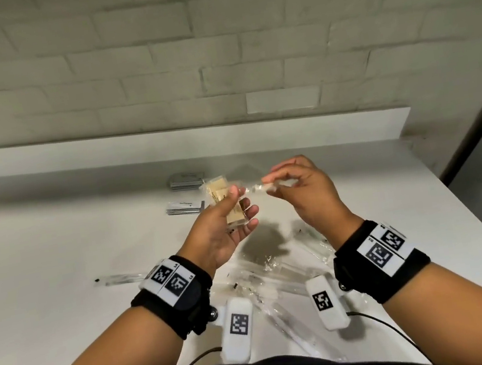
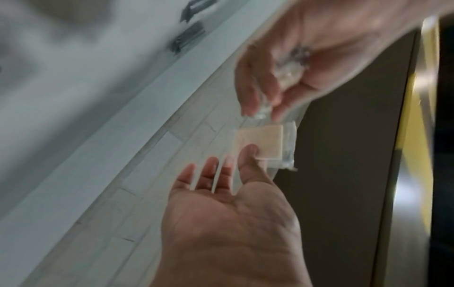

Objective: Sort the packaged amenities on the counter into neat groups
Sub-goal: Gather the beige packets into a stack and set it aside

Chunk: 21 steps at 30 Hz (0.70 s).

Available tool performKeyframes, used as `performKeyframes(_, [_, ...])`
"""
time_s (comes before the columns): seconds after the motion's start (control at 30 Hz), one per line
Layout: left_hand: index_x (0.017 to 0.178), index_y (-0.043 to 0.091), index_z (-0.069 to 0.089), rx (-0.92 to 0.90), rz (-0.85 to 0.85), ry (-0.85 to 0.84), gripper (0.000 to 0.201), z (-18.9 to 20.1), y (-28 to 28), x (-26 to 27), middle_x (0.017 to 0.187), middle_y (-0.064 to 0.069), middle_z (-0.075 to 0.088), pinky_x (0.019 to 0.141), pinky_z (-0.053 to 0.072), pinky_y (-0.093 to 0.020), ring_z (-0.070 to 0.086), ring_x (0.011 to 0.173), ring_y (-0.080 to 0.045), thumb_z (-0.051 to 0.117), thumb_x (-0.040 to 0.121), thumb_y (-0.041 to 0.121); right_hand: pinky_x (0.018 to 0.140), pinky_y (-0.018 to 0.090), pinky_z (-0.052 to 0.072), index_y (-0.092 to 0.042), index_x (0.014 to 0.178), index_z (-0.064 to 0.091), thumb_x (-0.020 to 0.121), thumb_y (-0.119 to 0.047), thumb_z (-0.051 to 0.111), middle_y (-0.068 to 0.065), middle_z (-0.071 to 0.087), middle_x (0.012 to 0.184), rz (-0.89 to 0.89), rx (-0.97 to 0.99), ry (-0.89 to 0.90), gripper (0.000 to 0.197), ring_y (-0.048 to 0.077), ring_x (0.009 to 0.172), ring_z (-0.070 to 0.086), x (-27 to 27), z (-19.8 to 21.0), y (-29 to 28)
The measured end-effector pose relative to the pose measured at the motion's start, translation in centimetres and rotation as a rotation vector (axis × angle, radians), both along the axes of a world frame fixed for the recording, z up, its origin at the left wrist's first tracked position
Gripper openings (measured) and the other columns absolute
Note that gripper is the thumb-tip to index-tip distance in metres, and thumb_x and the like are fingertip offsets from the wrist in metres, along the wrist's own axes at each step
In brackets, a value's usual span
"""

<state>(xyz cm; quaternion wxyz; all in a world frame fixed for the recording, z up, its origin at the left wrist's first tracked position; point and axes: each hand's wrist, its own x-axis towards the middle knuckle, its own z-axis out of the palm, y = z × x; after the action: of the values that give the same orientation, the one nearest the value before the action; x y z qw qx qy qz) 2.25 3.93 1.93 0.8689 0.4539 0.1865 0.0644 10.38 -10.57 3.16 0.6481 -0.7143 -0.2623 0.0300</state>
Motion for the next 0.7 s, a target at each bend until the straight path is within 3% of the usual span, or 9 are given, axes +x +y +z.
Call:
performKeyframes(0.07, [0.09, 0.012, 0.067, 0.02, -0.041, 0.009, 0.013, 0.4, 0.7, -0.4, 0.075, -0.004, 0.067, 0.057, 0.056, -0.022, 0.067, 0.067, -0.015, 0.065, 0.086, 0.024, 0.083, 0.011, 0.045, -0.018, 0.09, 0.076, 0.077, 0.008, 0.07, -0.003, 0.052, 0.107, 0.035, -0.007, -0.077, 0.03, -0.005, 0.095, 0.054, -0.6, -0.2, 0.6])
performKeyframes(0.17, [0.089, 0.011, 0.069, 0.073, -0.044, -0.003, 0.01, 0.8, 1.4, -0.9, 0.074, -0.003, 0.067, 0.056, 0.055, -0.02, 0.067, 0.061, -0.012, 0.068, 0.085, 0.02, 0.092, 0.014, 0.045, -0.021, 0.098, 0.075, 0.078, 0.004, 0.071, -0.009, 0.055, 0.113, 0.073, -0.056, -0.133, 0.032, 0.005, 0.106, 0.054, -1.2, -1.0, 1.4])
performKeyframes(0.27, [0.095, 0.014, 0.067, 0.109, 0.023, -0.028, 0.017, 0.5, 2.3, -1.2, 0.078, -0.001, 0.068, 0.057, 0.054, -0.021, 0.067, 0.067, -0.013, 0.064, 0.088, 0.03, 0.083, 0.015, 0.046, -0.026, 0.088, 0.074, 0.081, -0.006, 0.072, -0.008, 0.065, 0.093, 0.02, -0.093, -0.05, 0.021, 0.002, 0.087, 0.06, -1.5, -0.9, 2.0])
performKeyframes(0.4, [0.098, 0.017, 0.063, 0.186, 0.039, -0.081, 0.008, -0.2, 3.2, -1.8, 0.082, 0.002, 0.067, 0.064, 0.052, -0.022, 0.064, 0.075, -0.013, 0.063, 0.09, 0.017, 0.052, 0.019, 0.043, -0.007, 0.082, 0.065, 0.088, -0.008, 0.066, 0.002, 0.064, 0.065, 0.0, -0.034, 0.193, 0.006, 0.005, 0.049, 0.057, -2.2, -0.3, 2.8])
performKeyframes(0.57, [0.101, 0.013, 0.062, 0.236, 0.025, -0.095, 0.019, -0.2, 3.6, -1.6, 0.081, 0.001, 0.071, 0.064, 0.053, -0.024, 0.068, 0.073, -0.013, 0.067, 0.085, 0.006, 0.048, 0.027, 0.042, -0.011, 0.084, 0.055, 0.093, -0.015, 0.06, 0.007, 0.065, 0.069, -0.009, 0.023, 0.351, 0.011, 0.02, 0.049, 0.059, -3.2, -0.7, 3.8])
performKeyframes(0.7, [0.112, 0.006, 0.061, 0.263, -0.03, -0.081, 0.031, -0.2, 4.1, -1.7, 0.092, -0.007, 0.071, 0.063, 0.056, -0.025, 0.069, 0.08, -0.02, 0.068, 0.083, 0.002, 0.049, 0.029, 0.042, -0.011, 0.086, 0.05, 0.096, -0.017, 0.056, 0.006, 0.064, 0.063, -0.002, 0.075, 0.412, 0.012, 0.021, 0.049, 0.061, -3.7, -1.0, 4.4])
